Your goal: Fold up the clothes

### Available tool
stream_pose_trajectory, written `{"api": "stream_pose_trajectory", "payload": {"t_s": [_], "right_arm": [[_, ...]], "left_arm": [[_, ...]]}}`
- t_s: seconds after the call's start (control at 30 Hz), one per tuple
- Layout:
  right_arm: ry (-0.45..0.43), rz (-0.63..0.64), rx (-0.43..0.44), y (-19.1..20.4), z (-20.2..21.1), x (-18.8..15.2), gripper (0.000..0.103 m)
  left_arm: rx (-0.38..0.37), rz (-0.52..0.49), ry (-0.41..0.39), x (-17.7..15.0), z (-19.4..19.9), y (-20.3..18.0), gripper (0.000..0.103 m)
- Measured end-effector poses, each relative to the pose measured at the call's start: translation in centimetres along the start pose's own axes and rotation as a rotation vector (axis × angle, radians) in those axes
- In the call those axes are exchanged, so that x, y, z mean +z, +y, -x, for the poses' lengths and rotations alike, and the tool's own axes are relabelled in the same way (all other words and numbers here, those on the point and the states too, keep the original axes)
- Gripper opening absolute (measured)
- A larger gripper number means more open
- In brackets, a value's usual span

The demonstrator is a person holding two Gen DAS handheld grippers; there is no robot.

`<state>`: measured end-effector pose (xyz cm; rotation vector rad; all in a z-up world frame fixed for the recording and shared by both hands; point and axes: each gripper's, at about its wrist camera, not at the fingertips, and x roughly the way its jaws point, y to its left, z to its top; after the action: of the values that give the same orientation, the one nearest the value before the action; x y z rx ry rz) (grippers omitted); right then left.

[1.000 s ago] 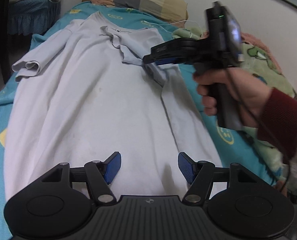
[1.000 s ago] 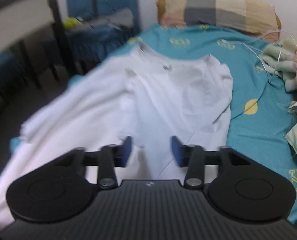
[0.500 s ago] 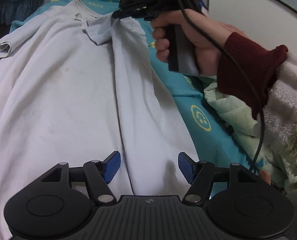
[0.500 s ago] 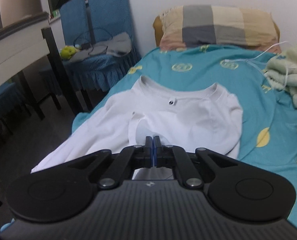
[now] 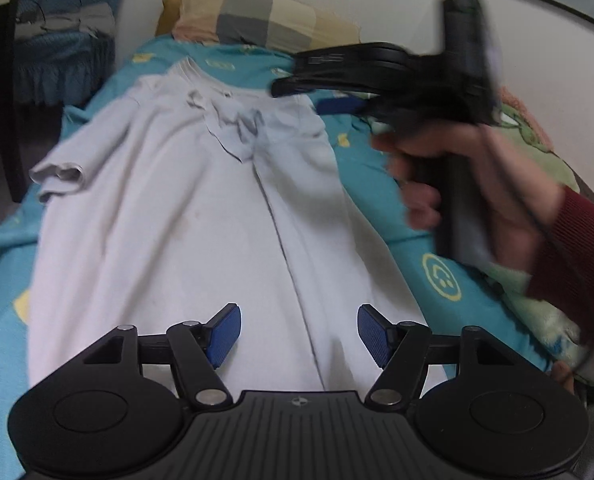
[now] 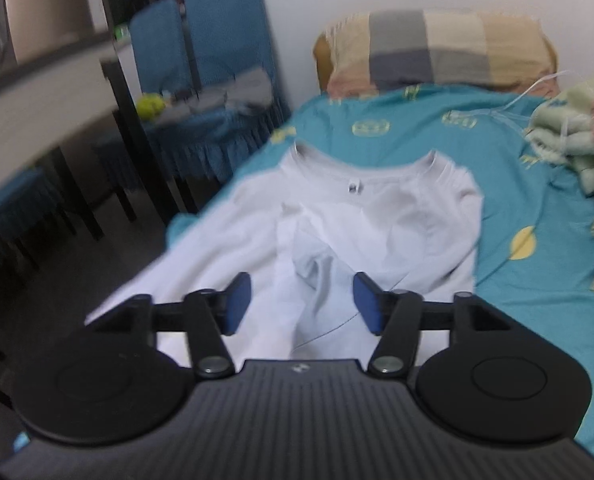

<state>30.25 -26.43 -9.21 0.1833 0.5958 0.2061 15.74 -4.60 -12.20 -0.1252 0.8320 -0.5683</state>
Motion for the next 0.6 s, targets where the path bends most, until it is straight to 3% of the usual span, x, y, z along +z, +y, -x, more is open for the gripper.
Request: {"api": "stream_pose_trajectory", "payload": {"t_s": [0.27,0.47,0.53,0.6], "right_arm": [[-0.086,-0.083,-0.018,2.1,13.3,-3.1,0.06],[-0.116,-0.099,-0.05,3.2,19.0,-6.5,0.06],[-0.117,-0.106,-0.045,3.5,20.0,-7.6,0.067],[-0.119,-0.114,-0.028,3.7,20.5,-8.4,0.083]], "left_arm": [[0.079,-0.032,-0.082,0.2,4.1,-1.2,0.07],[0.126,-0.057,-0.141,-0.3,7.4,-2.4,0.076],[0.138,-0.067,-0.154,-0.5,8.0,-2.8,0.077],[0.155,-0.073,-0.159,-0.8,8.1,-3.0,0.08]]}}
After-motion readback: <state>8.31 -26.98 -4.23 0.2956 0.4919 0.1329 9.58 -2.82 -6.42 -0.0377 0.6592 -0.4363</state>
